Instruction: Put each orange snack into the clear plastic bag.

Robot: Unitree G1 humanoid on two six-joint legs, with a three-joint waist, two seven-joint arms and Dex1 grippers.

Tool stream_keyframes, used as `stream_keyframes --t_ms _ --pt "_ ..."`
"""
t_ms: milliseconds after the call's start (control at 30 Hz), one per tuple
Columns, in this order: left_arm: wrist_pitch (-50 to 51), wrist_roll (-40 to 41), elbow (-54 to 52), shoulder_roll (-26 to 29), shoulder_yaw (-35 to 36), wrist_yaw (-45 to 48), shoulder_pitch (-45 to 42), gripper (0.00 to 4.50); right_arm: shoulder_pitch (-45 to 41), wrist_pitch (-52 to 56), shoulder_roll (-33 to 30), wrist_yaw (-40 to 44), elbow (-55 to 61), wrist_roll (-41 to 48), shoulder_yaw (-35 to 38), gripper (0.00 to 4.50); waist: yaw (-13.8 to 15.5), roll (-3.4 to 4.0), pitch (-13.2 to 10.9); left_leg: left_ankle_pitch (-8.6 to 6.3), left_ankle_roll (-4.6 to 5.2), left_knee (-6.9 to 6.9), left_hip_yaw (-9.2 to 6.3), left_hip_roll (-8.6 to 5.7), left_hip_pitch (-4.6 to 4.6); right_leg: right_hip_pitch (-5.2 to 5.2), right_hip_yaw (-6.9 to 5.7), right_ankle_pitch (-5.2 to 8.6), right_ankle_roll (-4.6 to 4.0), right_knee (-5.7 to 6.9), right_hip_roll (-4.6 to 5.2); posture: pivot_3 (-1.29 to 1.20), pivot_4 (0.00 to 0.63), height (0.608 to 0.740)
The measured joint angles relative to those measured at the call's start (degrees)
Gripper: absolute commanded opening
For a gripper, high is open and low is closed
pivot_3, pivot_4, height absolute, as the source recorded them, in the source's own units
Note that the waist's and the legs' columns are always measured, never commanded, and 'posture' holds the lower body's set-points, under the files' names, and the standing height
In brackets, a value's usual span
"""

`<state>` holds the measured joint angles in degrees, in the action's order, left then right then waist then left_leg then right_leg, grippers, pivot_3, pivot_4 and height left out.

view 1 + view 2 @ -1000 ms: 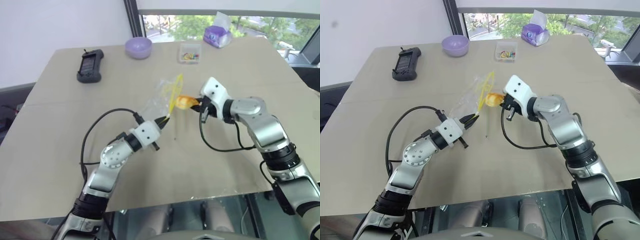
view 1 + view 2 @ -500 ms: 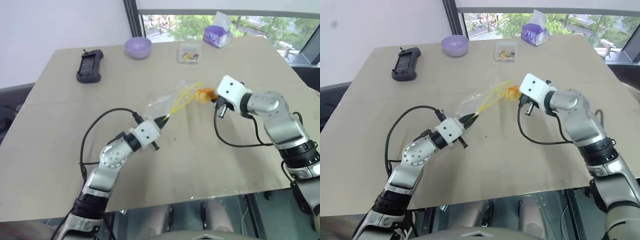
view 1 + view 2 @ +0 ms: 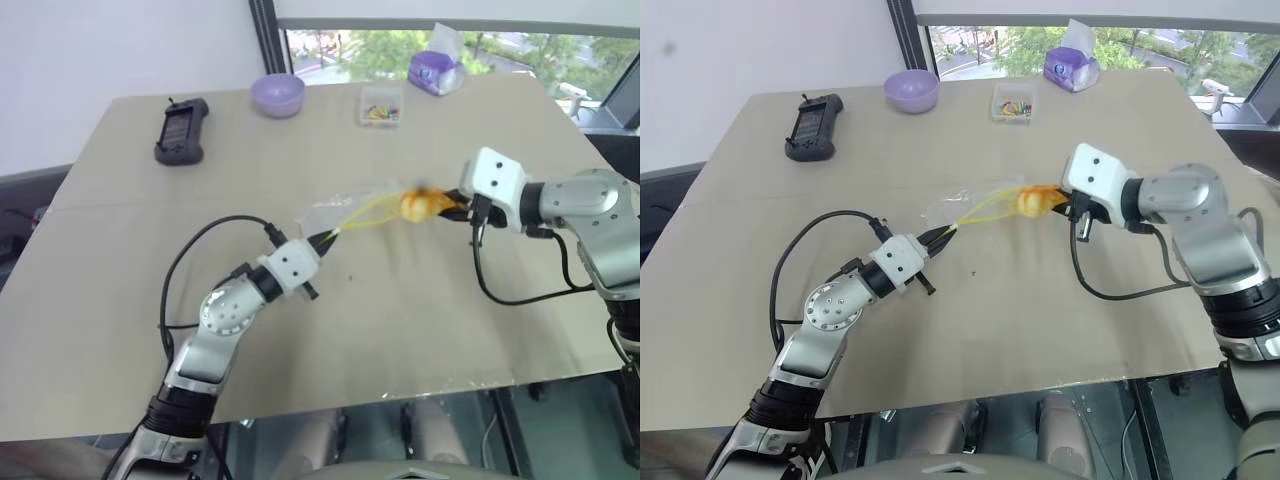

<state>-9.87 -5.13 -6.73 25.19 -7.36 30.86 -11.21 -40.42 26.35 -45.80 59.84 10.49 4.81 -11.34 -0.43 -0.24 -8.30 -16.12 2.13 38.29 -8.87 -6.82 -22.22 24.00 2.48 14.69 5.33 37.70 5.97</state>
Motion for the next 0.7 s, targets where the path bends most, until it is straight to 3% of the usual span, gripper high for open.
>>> stream_keyframes --t_ms 700 --pt "0.0 -0.4 0.0 -1.3 -0.5 0.0 -0.9 0.0 0.6 8.6 8.2 -5.8 2.8 -0.6 -3.9 0.25 -0.1 0.0 0.0 0.0 0.0 0.0 -0.02 0.0 0.0 0.01 -0.01 0.0 0.0 0.03 0.0 0.0 0.15 0.736"
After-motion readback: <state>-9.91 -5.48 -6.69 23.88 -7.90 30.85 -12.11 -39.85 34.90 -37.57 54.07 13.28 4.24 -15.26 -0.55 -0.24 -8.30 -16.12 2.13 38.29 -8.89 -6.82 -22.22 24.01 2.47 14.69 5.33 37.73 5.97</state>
